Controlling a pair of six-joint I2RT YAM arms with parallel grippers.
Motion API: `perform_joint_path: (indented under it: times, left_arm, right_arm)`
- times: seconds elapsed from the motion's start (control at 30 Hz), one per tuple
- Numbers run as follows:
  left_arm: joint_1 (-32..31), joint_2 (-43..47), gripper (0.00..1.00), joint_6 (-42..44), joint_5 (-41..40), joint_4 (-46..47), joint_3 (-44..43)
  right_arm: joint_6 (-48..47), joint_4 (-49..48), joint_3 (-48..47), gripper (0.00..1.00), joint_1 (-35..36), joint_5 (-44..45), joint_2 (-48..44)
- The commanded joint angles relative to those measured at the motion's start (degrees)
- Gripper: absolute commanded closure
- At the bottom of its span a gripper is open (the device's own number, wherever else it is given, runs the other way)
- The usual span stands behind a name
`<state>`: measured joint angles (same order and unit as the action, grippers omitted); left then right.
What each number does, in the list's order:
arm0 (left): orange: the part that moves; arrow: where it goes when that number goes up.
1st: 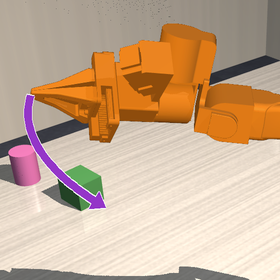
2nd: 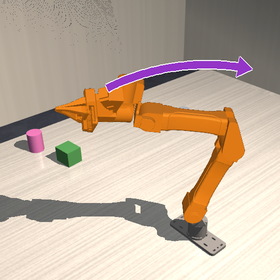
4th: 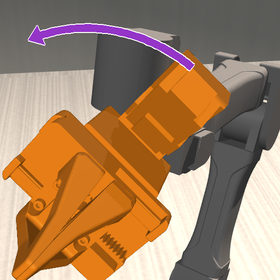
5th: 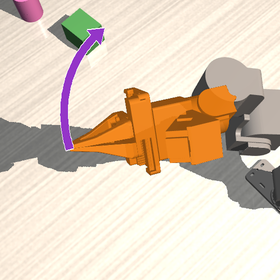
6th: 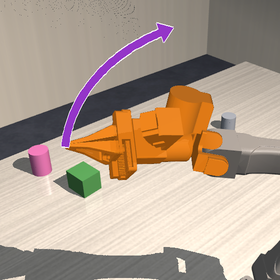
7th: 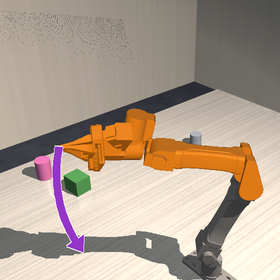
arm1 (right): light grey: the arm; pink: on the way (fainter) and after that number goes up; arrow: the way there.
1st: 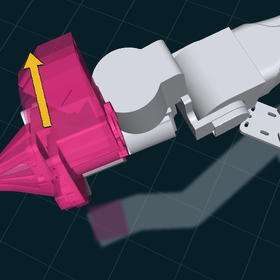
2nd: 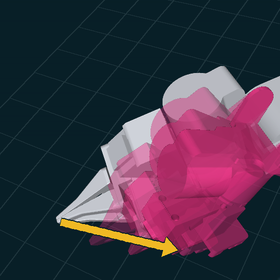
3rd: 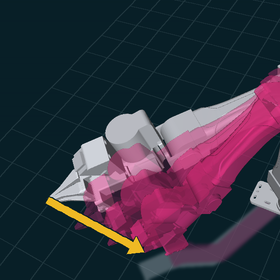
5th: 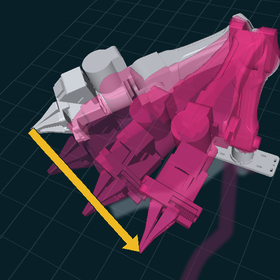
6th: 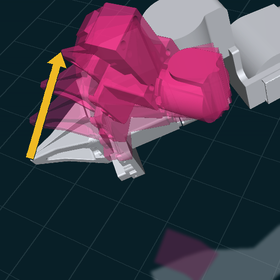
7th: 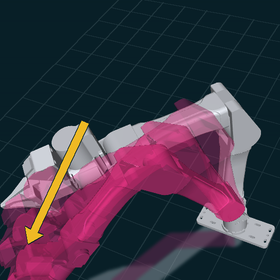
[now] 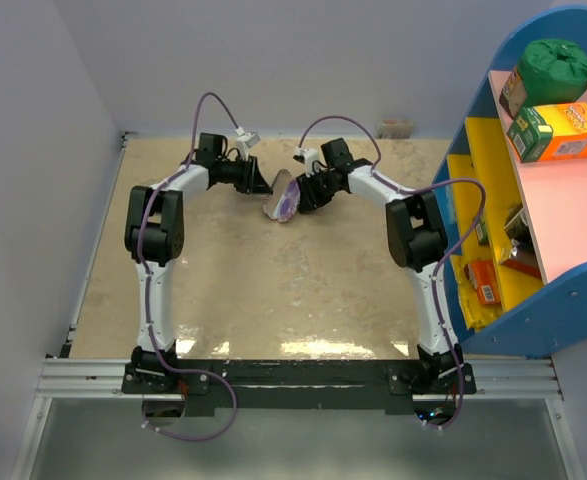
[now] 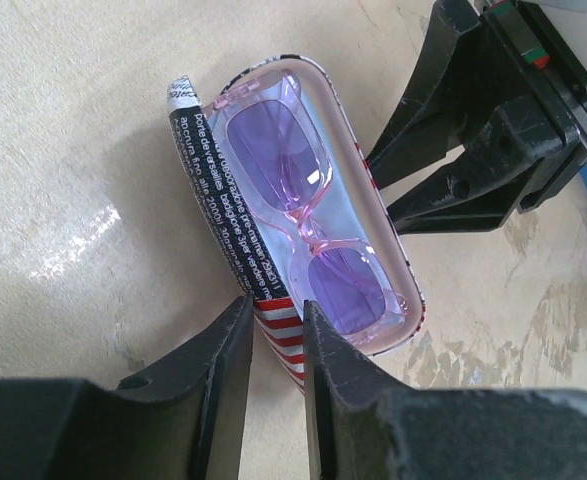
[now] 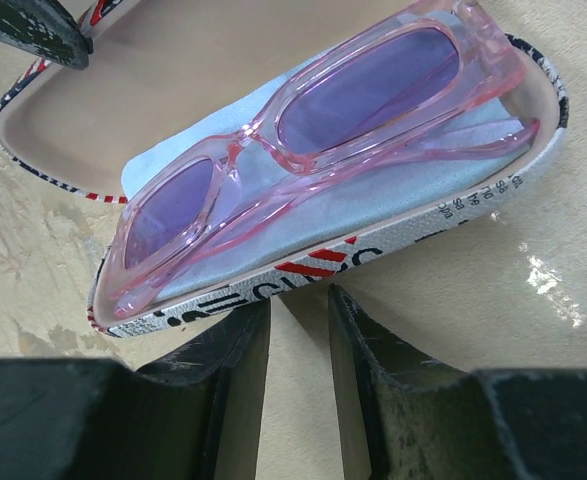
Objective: Organize the sunglasses
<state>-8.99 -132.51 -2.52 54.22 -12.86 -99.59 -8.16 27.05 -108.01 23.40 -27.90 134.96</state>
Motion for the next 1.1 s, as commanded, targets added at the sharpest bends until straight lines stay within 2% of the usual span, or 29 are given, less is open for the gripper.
perform_joint_path:
  times: [0.0,0.27,1.07]
  left_arm:
    - [-3.2,1.0,0.76,-1.1,3.5,-0.1,-1.0]
    - [-4.3,1.8,0.83,-1.3,4.0,-0.1,-0.5]
    - [-7.5,2.1,0.85,1.6,2.6,-3.0,0.1]
  right_arm:
    - [-0.9,-1.6,-2.4,0.66,1.6,1.2,0.1]
    - [-0.9,-1.6,-2.6,0.66,2.2,1.8,0.2]
    - [-1.1,-1.6,-2.6,0.67,2.5,2.1,0.0]
